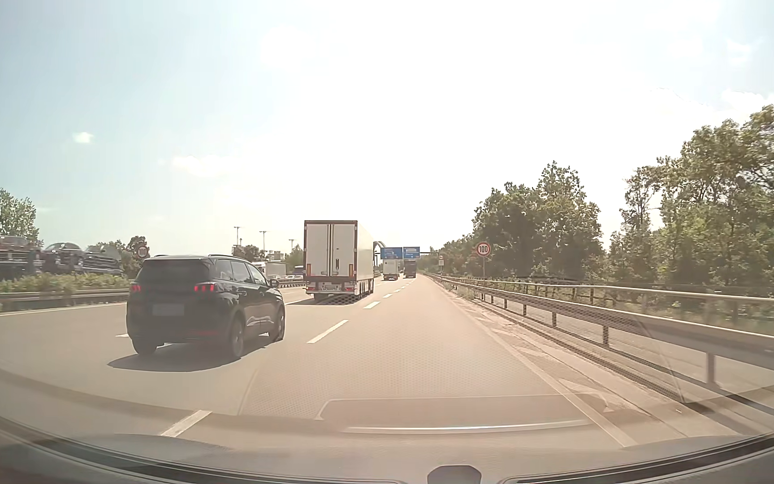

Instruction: Follow the waypoints while adhering to traffic rules and regulations

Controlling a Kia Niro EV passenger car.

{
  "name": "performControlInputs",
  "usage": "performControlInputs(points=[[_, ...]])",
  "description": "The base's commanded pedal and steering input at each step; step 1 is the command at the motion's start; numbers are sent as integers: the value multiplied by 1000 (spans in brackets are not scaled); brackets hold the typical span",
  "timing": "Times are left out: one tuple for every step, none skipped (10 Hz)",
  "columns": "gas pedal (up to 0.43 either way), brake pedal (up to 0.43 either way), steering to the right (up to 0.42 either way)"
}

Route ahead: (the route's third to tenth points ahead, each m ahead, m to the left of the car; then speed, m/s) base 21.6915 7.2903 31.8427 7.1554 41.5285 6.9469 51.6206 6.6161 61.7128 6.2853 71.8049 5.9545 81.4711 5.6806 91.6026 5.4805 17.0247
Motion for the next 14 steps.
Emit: performControlInputs(points=[[228,30,0],[228,30,0],[228,30,0],[228,30,0],[228,30,0],[228,30,0],[220,30,0],[220,30,-1],[220,30,-2],[220,30,-2],[220,30,-3],[220,24,-3],[220,30,-4],[220,30,-5]])
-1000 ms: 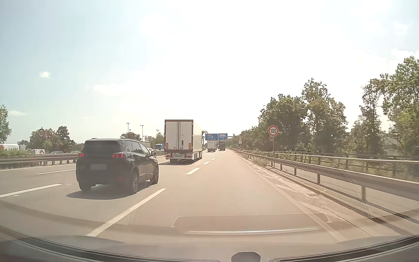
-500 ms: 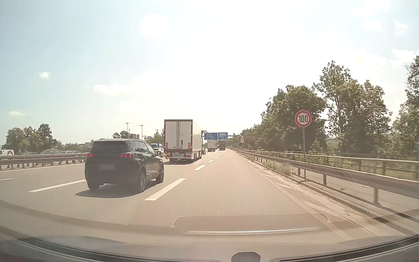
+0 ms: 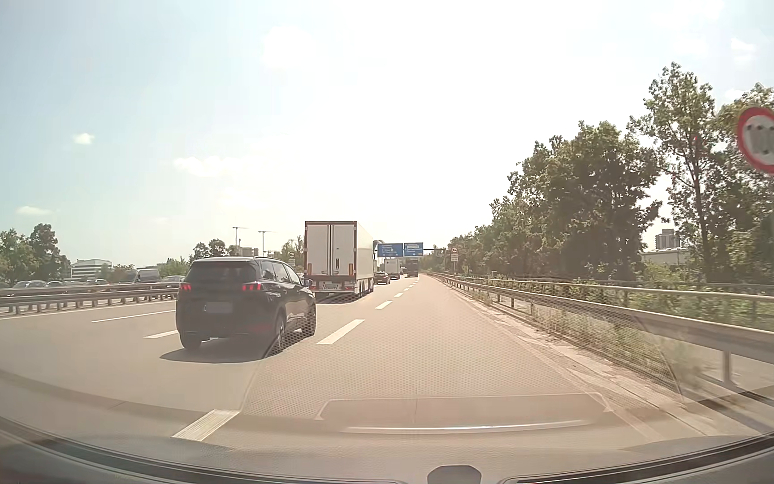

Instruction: Follow the waypoints while adhering to traffic rules and regulations

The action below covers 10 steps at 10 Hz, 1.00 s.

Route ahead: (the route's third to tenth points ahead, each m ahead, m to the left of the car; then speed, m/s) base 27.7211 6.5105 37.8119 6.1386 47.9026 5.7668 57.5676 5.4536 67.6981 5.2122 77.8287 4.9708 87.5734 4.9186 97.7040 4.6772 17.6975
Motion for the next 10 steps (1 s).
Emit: performControlInputs(points=[[220,30,-5],[220,30,-5],[209,30,-5],[209,30,-5],[209,30,-5],[209,30,-5],[209,30,-5],[209,30,-5],[209,30,-5],[209,30,-5]])
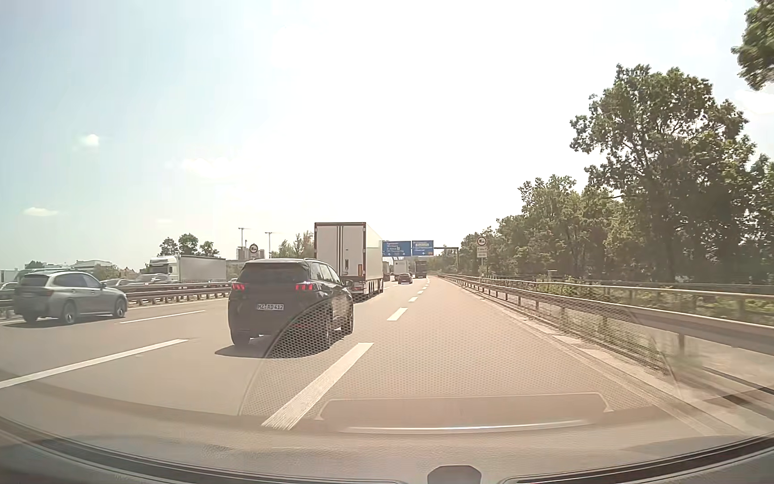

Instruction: Follow the waypoints while adhering to traffic rules and regulations

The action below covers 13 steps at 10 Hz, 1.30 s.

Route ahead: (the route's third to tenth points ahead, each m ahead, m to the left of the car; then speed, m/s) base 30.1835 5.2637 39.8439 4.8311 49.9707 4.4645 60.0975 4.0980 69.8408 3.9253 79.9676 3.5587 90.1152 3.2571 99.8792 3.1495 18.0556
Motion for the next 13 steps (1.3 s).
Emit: performControlInputs(points=[[209,30,-5],[209,30,-5],[209,30,-4],[220,30,-4],[220,30,-3],[220,30,-3],[220,30,-1],[220,30,1],[220,30,2],[220,30,3],[209,30,3],[209,30,3],[209,30,3]])
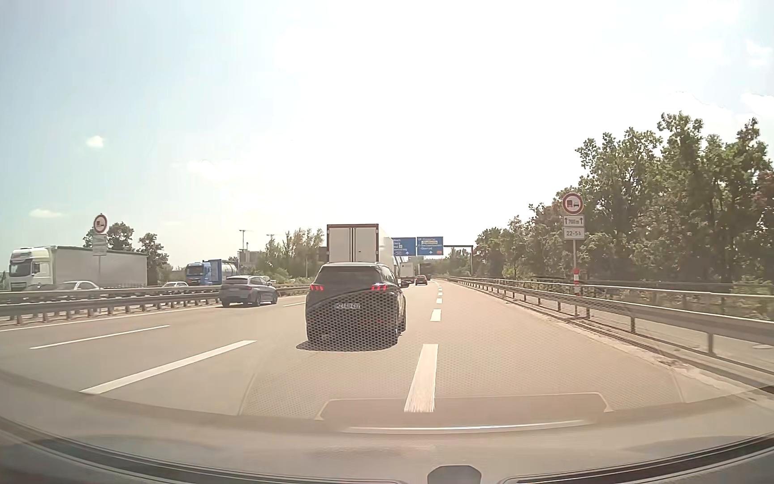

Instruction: Follow the waypoints while adhering to traffic rules and regulations

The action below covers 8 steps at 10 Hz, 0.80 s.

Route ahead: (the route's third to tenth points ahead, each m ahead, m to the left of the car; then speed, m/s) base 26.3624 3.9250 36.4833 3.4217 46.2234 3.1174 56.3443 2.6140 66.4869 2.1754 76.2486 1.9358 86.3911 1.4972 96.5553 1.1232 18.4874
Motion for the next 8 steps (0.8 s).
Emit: performControlInputs(points=[[209,30,3],[189,30,4],[138,30,5],[118,30,7],[118,30,8],[118,30,6],[118,30,6],[118,30,6]])
